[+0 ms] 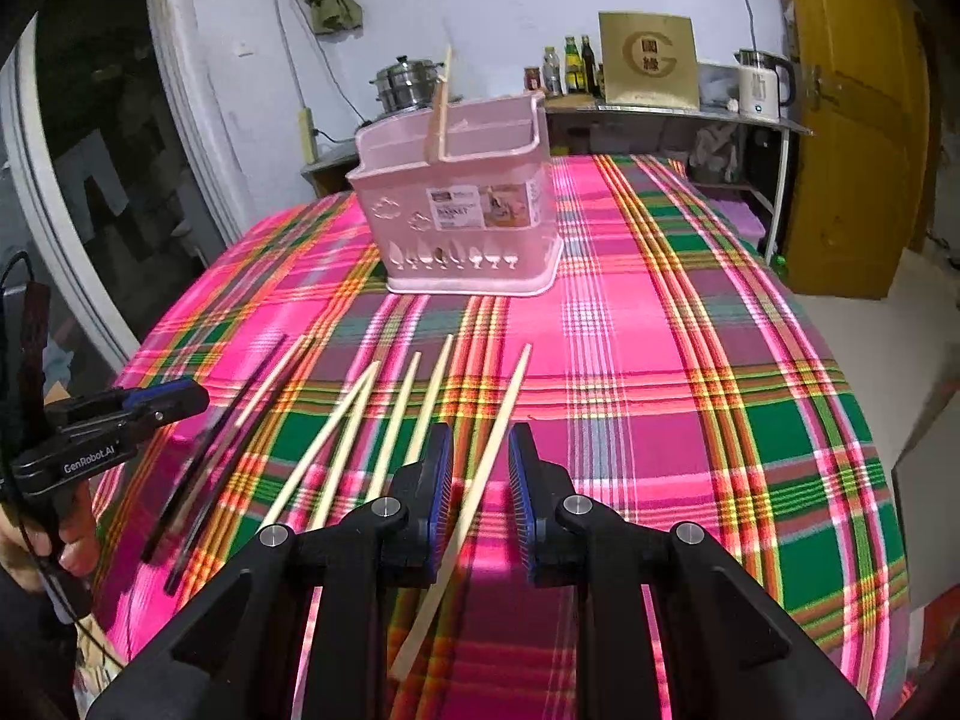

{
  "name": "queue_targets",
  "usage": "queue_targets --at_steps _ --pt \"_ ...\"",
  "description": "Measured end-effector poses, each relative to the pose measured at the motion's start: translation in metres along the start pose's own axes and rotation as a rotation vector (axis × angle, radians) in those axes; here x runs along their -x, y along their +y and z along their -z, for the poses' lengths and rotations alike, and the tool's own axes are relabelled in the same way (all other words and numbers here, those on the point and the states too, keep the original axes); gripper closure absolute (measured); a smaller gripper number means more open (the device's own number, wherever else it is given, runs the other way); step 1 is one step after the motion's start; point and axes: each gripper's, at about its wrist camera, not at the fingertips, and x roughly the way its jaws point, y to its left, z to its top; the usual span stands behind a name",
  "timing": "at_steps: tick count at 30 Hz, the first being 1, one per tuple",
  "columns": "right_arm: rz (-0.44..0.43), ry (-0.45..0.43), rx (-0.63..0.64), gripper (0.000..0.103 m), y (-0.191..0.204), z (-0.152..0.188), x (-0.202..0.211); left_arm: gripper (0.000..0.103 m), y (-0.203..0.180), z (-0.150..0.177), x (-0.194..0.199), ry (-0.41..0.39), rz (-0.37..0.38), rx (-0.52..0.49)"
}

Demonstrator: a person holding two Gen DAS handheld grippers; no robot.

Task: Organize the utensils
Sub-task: 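Grasp a light chopstick with the right tool while the left tool grasps another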

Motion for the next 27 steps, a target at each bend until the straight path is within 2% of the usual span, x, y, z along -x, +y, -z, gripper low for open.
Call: queue_targets --at_steps 12,20,27 --pt "0.047 0.080 0.003 0.084 -0.004 -0.020 -0.048 0.082 0.003 -0.028 -0.049 0.093 -0.029 -0.025" --pt "0.071 0.123 0.003 0.084 -0.007 -0.026 -0.066 0.081 0.004 -0.035 -0.066 0.136 -0.063 -0.028" --pt "0.093 0.135 0.000 0.084 -0.005 -0.029 -0.075 0.081 0.002 -0.037 -0.069 0.136 -0.066 -0.032"
